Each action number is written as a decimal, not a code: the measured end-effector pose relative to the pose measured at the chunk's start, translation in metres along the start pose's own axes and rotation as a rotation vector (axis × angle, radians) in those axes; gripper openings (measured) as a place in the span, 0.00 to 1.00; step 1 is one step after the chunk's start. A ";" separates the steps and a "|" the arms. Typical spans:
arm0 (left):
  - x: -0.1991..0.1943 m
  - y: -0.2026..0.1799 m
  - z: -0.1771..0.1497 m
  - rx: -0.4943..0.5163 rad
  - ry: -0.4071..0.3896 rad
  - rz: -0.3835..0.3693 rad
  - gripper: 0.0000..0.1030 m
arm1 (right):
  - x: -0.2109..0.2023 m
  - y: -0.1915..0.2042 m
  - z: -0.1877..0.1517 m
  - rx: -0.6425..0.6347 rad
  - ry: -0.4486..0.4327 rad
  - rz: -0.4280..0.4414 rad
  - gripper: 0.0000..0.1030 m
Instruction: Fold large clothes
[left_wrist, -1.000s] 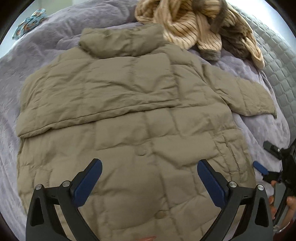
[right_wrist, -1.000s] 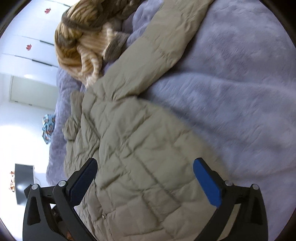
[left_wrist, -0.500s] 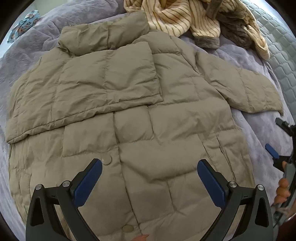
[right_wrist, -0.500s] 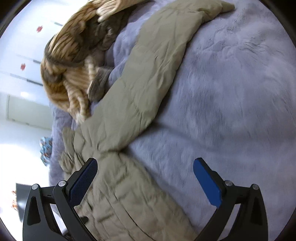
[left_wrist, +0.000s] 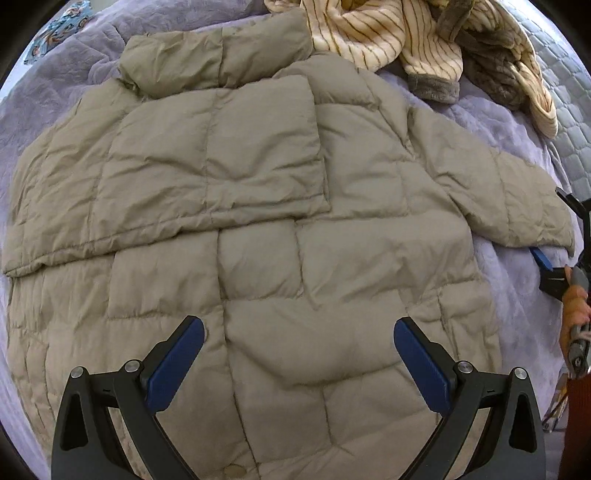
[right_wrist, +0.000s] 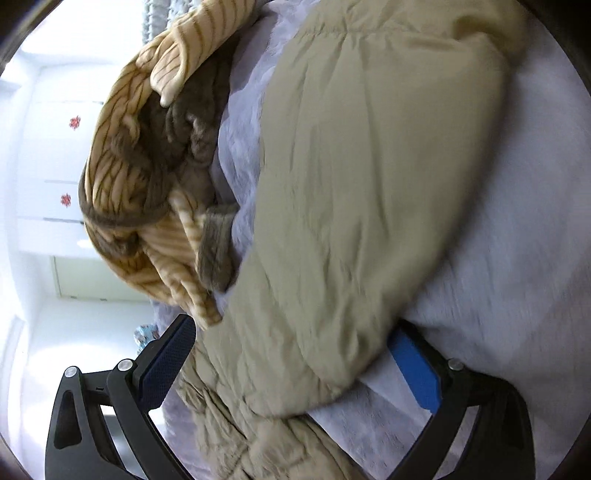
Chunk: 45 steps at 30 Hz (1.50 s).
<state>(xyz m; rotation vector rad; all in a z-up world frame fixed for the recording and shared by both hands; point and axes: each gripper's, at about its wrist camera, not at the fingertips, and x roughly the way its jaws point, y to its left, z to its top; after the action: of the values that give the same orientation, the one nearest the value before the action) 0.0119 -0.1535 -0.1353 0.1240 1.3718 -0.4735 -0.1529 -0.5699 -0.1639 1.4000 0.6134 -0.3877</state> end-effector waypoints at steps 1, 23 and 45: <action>-0.001 -0.001 0.002 0.001 -0.008 0.002 1.00 | 0.000 0.001 0.005 0.017 -0.009 0.024 0.99; -0.057 0.118 0.038 -0.152 -0.193 0.107 1.00 | 0.039 0.213 -0.087 -0.619 0.061 0.049 0.09; -0.041 0.217 0.036 -0.265 -0.258 0.103 1.00 | 0.201 0.185 -0.285 -0.708 0.468 -0.170 0.67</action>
<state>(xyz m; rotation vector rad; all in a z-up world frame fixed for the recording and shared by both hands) 0.1249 0.0398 -0.1287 -0.0816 1.1561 -0.2096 0.0669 -0.2421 -0.1552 0.7491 1.1287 0.0457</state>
